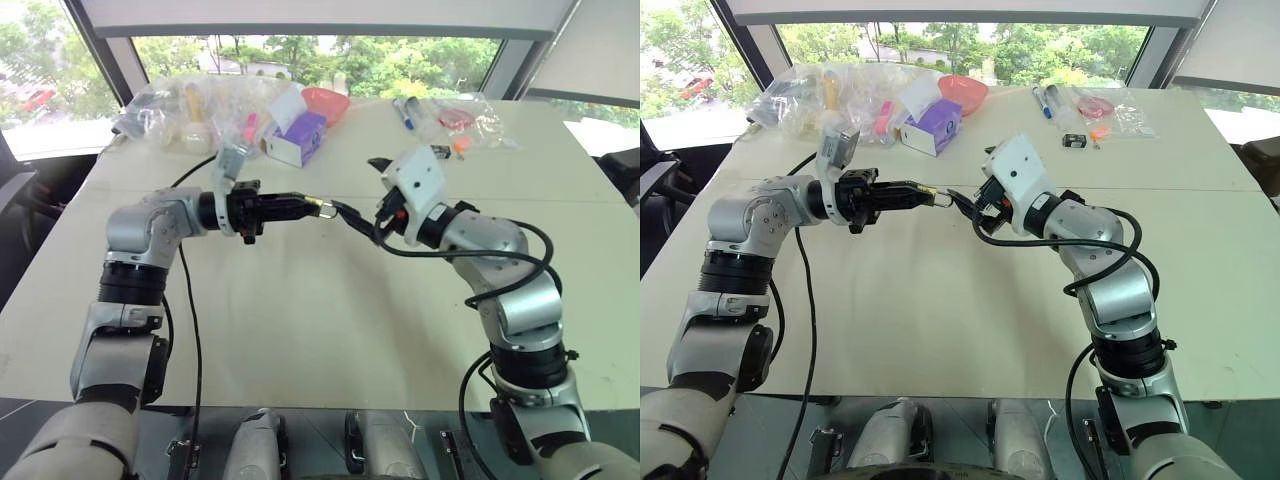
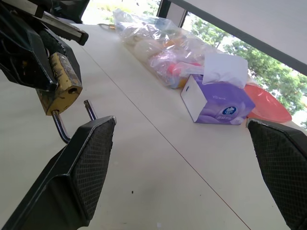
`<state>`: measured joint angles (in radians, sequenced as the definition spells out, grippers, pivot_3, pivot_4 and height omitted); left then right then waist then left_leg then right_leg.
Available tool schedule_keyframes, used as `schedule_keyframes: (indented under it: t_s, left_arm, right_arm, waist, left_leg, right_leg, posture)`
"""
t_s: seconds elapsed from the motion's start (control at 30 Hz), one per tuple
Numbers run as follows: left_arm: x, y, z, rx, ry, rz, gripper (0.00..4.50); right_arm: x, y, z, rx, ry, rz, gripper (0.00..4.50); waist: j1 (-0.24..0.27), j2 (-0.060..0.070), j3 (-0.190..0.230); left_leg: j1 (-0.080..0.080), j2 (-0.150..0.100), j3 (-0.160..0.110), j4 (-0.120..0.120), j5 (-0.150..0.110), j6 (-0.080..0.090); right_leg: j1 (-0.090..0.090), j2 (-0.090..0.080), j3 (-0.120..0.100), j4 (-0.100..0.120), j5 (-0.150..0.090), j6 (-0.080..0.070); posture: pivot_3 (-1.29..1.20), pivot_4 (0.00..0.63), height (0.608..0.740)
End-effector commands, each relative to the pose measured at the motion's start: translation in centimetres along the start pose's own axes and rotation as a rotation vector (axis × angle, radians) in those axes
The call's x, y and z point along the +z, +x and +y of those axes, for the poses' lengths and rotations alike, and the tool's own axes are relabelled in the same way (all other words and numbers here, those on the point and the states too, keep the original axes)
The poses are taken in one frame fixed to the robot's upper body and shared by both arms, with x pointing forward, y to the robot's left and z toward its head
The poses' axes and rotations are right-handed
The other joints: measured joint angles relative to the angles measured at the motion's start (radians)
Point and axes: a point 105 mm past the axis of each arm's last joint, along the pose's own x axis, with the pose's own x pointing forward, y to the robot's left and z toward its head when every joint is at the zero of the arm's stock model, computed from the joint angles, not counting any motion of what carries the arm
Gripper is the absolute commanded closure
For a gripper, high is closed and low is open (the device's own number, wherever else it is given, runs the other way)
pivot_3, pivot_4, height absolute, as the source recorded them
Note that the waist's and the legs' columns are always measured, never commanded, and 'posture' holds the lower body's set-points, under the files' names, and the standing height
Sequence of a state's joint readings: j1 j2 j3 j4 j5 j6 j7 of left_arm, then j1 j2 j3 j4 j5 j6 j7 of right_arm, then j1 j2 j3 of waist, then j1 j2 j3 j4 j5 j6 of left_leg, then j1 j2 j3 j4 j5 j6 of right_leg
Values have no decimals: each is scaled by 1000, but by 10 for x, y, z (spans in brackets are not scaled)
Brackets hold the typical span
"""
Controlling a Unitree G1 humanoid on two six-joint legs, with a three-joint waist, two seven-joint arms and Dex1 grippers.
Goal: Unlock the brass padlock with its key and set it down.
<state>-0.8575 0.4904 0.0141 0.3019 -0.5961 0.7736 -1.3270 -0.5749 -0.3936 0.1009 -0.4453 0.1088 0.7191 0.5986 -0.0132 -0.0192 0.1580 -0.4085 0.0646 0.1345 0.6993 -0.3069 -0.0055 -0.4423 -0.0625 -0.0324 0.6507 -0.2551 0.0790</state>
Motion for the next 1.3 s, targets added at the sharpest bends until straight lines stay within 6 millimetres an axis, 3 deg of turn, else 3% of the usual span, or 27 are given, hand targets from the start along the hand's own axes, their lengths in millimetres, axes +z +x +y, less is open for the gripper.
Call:
schedule_keyframes:
  t_s: [0.03, 0.4, 0.57, 0.67, 0.8, 1.03, 1.27, 1.3]
  left_arm:
    - [10, 1, -4, -9, 51, -15, 4500]
    - [7, -1, 3, 20, 52, -14, 4500]
    - [-16, 7, 18, 91, -2, 28, 4500]
    - [-33, 19, 27, 136, -42, 55, 4500]
    - [-42, 46, 29, 106, -185, 17, 4500]
    - [-82, 83, 41, 128, -363, 81, 4500]
    - [-106, 95, 53, 196, -399, 152, 4500]
    - [-108, 94, 54, 204, -396, 160, 4016]
  right_arm:
    - [7, -3, 13, 67, -28, -25, 32]
    - [-2, -13, -1, 8, -58, 27, 32]
    - [-24, -40, -22, -104, -39, 226, 32]
    - [-37, -65, 4, 36, 108, 381, 32]
    - [-26, -86, 29, 178, 284, 400, 32]
    - [-37, -97, 30, 153, 275, 519, 32]
    - [-42, -92, 27, 102, 245, 523, 32]
    - [-41, -91, 26, 94, 242, 518, 9]
  waist:
    - [1, 0, 0]
    - [1, 0, 0]
    - [7, 0, 0]
    - [14, 0, 0]
    - [18, 0, 0]
    - [21, 0, 0]
    - [20, 0, 0]
    - [20, 0, 0]
  left_leg:
    - [0, 0, 0, 0, 0, 0]
    - [0, 0, 0, 0, 0, 0]
    - [0, 0, 0, 0, 0, 0]
    - [-1, -1, -1, 1, -1, 1]
    - [-1, 0, -1, 0, -3, 6]
    - [0, -1, -2, 1, -5, 9]
    - [-1, -1, -2, 0, -5, 10]
    - [-1, -1, -2, 0, -5, 10]
  right_leg:
    - [0, 0, 0, 0, 0, 0]
    - [0, 0, 0, 0, 0, 0]
    - [0, 0, 0, -1, 0, 0]
    - [0, -1, 0, -1, 0, 0]
    - [0, 0, 0, -2, 0, 0]
    - [0, 0, 0, -2, 0, 0]
    - [0, 0, 0, -2, 0, 0]
    - [0, 0, 0, -2, 0, 0]
  posture:
    - [0, 150, 734]
    - [0, 150, 734]
    - [0, 150, 734]
    - [0, 150, 734]
    - [0, 150, 734]
    - [0, 150, 734]
    - [0, 150, 734]
    - [0, 150, 734]
